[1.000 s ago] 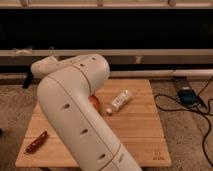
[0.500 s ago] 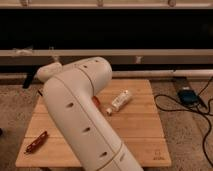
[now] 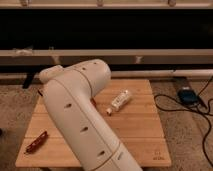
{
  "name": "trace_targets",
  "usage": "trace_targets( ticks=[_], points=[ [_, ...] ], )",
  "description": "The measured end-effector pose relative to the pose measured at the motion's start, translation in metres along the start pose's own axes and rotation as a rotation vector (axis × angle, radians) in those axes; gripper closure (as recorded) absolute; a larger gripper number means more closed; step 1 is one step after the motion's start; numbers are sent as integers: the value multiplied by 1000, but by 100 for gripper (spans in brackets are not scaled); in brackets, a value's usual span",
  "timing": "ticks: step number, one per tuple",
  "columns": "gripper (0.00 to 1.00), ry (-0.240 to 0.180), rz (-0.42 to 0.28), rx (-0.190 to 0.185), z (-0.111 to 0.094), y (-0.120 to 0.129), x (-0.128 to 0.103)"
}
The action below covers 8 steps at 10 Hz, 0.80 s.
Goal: Drag the ceramic bowl in a circle
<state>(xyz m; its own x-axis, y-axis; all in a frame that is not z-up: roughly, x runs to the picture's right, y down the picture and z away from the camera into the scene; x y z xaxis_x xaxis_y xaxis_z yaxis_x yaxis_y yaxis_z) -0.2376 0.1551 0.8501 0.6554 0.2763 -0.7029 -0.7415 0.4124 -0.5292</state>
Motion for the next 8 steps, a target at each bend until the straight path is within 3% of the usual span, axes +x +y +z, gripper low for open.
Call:
trace_targets(
  ticks=[2, 5, 6, 8],
  points=[
    [100, -62, -25, 42, -22, 4, -9],
    [100, -168, -117, 70, -59, 34, -42],
    [100, -179, -146, 63, -66, 46, -48],
    [100, -176, -194, 14, -77, 73, -51]
  ],
)
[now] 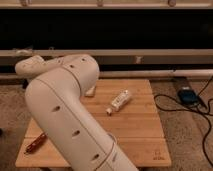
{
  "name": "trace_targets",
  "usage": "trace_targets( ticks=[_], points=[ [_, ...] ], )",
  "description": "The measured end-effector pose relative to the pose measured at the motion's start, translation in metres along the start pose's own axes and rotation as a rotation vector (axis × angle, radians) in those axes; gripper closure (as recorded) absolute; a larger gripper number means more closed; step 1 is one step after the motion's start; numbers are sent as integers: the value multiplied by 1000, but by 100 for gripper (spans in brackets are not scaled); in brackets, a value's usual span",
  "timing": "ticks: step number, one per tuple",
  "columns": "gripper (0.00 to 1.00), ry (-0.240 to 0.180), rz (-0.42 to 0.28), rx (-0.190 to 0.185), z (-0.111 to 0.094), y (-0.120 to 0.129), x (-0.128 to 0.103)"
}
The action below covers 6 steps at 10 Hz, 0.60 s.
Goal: Drag the ceramic bowl in a circle
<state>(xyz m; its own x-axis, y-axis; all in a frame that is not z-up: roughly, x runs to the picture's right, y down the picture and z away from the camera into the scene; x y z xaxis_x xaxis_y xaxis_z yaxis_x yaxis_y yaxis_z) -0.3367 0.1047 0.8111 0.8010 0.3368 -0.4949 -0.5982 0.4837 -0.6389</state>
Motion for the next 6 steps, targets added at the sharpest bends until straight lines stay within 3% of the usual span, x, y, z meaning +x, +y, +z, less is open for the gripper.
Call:
trace_targets(
  ticks=[3, 6],
  points=[
    [100, 27, 26, -110, -3, 23, 20],
    [100, 67, 116, -227, -2, 58, 76]
  ],
)
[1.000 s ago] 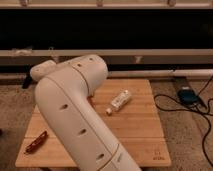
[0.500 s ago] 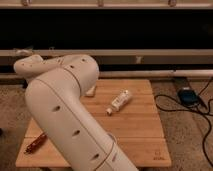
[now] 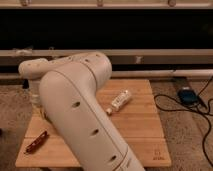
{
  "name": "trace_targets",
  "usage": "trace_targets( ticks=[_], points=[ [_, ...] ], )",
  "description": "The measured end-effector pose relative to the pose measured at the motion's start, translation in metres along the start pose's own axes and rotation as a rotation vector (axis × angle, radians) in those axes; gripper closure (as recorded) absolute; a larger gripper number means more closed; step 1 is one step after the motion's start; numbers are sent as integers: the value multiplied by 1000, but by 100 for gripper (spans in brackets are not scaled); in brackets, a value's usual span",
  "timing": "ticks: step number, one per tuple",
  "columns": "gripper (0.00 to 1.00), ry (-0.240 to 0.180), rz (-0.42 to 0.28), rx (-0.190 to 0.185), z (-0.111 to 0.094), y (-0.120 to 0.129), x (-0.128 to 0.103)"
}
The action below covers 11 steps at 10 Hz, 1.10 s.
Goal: Drag the ceramic bowl in a circle
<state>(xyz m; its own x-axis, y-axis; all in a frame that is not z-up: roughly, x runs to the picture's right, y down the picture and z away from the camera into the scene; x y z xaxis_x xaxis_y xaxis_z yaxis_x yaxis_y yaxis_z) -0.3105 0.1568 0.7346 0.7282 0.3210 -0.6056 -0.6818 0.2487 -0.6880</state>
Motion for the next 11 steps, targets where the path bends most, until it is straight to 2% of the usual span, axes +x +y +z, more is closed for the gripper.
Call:
trace_targets(
  ticks=[2, 4, 5, 7, 9, 10, 11],
  points=[
    [100, 25, 74, -34, 2, 0, 31],
    [100, 76, 158, -17, 8, -11, 64],
    [100, 103, 193, 11, 10, -26, 75],
    [100, 141, 224, 62, 8, -60, 80],
    [100, 168, 223, 109, 10, -93, 72],
    [100, 170, 213, 137, 10, -109, 65],
    [100, 163, 198, 153, 8, -113, 57]
  ],
)
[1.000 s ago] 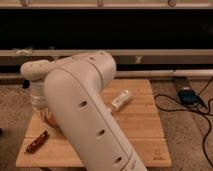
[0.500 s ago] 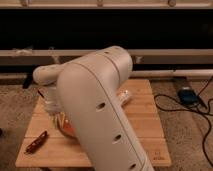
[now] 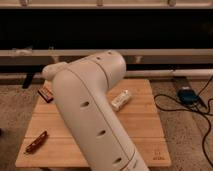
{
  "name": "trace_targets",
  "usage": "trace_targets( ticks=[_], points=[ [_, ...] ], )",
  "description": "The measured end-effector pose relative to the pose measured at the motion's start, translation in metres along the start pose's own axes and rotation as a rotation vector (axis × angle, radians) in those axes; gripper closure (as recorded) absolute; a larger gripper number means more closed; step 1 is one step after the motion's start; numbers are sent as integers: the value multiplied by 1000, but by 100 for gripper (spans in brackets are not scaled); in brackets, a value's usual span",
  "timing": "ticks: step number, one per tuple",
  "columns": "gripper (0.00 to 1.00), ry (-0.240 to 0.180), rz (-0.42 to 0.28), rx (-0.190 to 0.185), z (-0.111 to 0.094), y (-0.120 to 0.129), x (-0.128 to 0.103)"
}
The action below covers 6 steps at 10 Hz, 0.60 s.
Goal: Drag the ceramic bowl in a circle
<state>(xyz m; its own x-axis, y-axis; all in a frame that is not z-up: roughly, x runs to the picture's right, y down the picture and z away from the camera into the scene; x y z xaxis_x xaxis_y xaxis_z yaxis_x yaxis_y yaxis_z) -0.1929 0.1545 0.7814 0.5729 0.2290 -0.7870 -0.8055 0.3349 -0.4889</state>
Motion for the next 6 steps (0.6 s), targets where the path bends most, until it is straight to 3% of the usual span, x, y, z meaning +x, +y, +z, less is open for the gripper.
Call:
trace_targets(
  ticks=[3, 6],
  points=[
    [100, -50, -77, 44, -24, 23, -40],
    [100, -122, -200, 69, -59, 81, -82]
  ],
)
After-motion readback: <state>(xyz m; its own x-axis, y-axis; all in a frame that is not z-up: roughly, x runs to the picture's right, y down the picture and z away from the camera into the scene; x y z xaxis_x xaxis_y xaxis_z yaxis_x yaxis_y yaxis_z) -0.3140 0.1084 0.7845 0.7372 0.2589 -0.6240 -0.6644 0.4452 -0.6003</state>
